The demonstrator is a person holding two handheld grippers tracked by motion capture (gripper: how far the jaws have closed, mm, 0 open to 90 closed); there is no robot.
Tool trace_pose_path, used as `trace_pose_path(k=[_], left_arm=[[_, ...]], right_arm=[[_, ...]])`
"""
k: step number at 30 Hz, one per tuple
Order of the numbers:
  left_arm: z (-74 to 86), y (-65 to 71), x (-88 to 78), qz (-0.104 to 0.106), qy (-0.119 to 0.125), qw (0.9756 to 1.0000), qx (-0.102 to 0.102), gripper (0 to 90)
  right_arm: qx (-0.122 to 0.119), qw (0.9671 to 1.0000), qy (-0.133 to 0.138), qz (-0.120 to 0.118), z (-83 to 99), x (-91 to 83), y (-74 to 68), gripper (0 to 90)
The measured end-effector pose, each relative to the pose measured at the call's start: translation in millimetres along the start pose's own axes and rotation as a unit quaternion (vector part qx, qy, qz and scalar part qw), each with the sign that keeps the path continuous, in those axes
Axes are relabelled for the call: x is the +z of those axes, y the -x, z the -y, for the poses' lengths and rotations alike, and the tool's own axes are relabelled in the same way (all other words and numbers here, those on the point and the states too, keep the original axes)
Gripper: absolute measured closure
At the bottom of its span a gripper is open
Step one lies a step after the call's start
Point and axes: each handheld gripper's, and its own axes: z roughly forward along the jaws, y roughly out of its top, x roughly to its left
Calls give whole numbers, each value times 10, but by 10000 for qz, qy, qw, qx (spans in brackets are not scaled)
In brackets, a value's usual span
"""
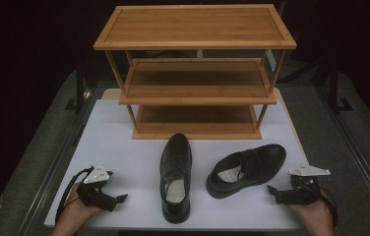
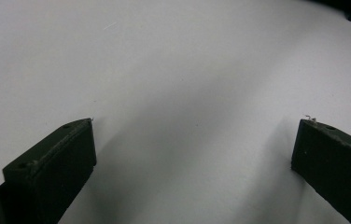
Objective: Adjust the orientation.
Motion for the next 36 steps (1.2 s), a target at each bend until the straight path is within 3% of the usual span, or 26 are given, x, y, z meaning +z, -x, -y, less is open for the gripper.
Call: trace_pose_path(k=[4,5,6,7,8,9,13,19,22,36], left_arm=[[1,-1,0,5,3,10000,-11,0],[0,-1,0,4,-6,10000,-6,0],[0,-1,0,4,-7,10000,-6,0],[0,-1,0,4,-7,10000,-6,0],[0,-1,1,5,-4,10000,-8,0],[0,-1,1,5,-4,10000,-8,0],[3,-1,4,5,15,10000,-14,0],[4,-1,3,3,18,10000,-9,0],[4,-1,4,4,19,10000,-12,0],[4,-1,5,2,19,10000,-12,0]], right_arm=[[-15,10000,73,53,-3,-46,-6,240],[-53,9999,110,108,-19,-82,-28,417],[-55,9998,120,126,-30,-104,-37,486],[-55,9998,120,126,-30,-104,-37,486],[16,9997,181,156,-49,-151,-37,645],[16,9997,181,156,-49,-151,-37,645],[145,9995,273,39,-81,-210,16,896],[258,9994,198,101,-230,-160,204,898],[400,9989,212,150,-344,-101,364,899],[358,9990,250,34,-590,84,505,899]])
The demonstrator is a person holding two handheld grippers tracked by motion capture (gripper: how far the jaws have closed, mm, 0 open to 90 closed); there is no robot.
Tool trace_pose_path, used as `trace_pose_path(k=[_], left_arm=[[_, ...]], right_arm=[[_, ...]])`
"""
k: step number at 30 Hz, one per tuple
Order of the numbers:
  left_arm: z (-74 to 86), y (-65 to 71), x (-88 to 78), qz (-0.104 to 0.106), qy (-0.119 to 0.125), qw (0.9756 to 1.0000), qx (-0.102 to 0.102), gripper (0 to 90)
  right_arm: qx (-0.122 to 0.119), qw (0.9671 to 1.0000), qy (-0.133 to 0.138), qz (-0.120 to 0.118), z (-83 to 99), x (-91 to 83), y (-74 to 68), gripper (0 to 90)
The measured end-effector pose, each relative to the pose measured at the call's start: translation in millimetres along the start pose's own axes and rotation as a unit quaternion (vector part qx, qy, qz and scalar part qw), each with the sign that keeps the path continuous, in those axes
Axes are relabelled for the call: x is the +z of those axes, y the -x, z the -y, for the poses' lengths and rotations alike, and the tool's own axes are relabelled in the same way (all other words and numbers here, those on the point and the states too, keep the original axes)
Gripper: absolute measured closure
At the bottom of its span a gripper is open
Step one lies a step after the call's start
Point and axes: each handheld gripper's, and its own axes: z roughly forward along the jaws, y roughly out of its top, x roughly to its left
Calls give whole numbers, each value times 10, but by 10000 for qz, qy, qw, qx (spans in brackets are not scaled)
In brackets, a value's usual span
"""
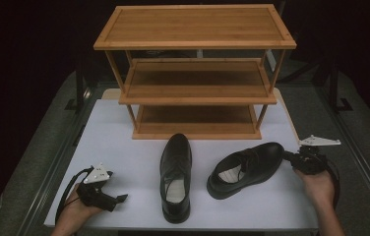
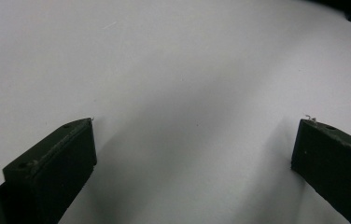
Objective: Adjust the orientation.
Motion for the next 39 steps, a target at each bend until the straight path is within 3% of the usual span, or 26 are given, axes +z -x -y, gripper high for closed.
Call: trace_pose_path(k=[14,21,30,37,39], left_arm=[[0,0,2,1,13,10000,-13,0],[1,0,2,1,14,10000,-14,0],[-1,-2,1,8,1,10000,-16,0],[-1,-2,1,10,1,10000,-19,0],[0,-2,1,9,0,10000,-19,0]], right_arm=[[-145,9997,-3,-179,-352,390,-64,899],[-311,9994,-59,-104,-457,506,-124,899],[-426,9991,36,-38,-602,725,59,899],[-357,9991,-57,-211,-560,832,108,899],[-261,9989,7,-378,-552,822,120,899]])
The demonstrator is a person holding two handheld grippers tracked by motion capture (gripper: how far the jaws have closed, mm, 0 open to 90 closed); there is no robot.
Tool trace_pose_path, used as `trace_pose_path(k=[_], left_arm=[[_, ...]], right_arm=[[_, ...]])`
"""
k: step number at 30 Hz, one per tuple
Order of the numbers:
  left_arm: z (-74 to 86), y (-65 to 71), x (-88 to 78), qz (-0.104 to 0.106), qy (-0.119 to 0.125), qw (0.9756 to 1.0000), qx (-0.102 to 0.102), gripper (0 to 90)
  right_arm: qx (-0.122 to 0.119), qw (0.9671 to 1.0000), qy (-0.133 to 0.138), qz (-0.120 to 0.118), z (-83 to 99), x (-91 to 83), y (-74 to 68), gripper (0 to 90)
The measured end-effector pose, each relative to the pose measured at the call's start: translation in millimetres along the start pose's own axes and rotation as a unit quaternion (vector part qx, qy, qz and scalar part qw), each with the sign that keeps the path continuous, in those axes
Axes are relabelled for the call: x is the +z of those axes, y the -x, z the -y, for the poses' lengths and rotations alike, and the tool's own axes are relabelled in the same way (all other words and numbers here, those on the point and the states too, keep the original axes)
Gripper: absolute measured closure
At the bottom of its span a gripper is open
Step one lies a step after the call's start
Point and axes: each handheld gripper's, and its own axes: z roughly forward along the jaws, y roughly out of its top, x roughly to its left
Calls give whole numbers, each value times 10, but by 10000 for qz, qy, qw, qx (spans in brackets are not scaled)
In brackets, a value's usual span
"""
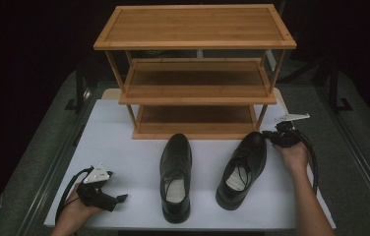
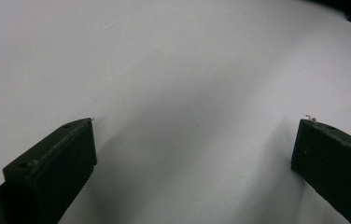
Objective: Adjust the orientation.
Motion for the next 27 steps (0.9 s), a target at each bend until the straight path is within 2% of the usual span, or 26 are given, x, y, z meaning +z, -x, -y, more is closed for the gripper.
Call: trace_pose_path(k=[2,6,12,24,27], left_arm=[[0,0,0,-1,0,10000,1,0],[0,0,0,-1,0,10000,1,0],[-1,0,-1,0,-6,10000,3,0],[1,1,2,-7,12,10000,3,0],[1,2,2,-10,15,10000,1,0]], right_arm=[[-22,10000,-22,41,-4,0,-14,900],[-61,10000,-36,-34,-8,5,-42,900],[-180,9998,-74,-72,-9,7,-159,900],[-478,9984,-130,-261,-9,26,-492,899],[-399,9989,-97,-240,8,-12,-476,899]])
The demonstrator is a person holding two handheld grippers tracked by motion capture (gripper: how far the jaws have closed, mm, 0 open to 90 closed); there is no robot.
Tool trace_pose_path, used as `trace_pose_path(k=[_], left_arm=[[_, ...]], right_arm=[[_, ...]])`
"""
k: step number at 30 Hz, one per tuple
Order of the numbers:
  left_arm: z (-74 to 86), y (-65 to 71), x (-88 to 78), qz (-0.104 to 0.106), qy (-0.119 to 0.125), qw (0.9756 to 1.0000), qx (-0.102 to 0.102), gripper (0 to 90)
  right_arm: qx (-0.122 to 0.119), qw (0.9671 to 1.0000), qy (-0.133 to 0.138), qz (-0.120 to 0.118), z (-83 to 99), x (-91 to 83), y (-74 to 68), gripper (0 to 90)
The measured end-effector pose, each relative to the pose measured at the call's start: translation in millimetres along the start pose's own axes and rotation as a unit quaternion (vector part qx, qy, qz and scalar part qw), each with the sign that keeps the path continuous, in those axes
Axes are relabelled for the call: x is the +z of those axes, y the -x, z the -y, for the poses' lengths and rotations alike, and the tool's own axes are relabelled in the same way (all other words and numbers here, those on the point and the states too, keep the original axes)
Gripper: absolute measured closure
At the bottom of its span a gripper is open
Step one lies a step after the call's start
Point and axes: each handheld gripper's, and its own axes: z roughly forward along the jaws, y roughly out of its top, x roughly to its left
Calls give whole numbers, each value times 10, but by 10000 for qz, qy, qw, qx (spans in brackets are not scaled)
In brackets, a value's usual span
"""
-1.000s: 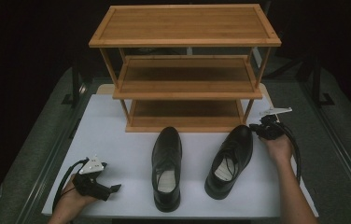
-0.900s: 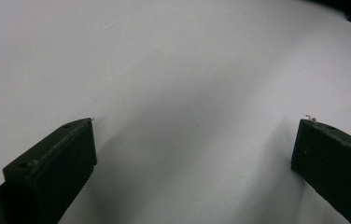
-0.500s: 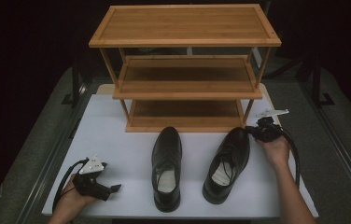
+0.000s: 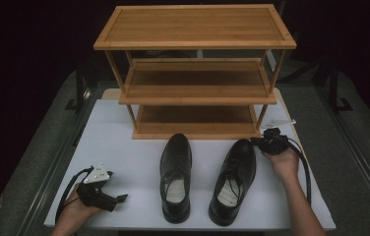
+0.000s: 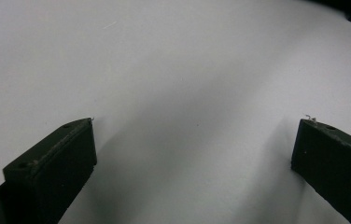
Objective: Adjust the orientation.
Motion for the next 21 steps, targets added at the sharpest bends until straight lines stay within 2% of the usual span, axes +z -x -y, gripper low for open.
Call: trace_pose_path(k=[4,9,16,21], left_arm=[[0,-2,-1,8,-15,10000,6,0],[0,-1,-1,5,-18,10000,9,0],[0,0,-1,4,-14,10000,6,0],[0,1,-1,2,-14,10000,10,0]], right_arm=[[61,9999,102,73,103,-201,4,899],[51,9999,129,35,326,-449,-81,899],[85,9995,143,-260,664,-702,-318,899],[-49,9987,116,-493,834,-785,-541,899]])
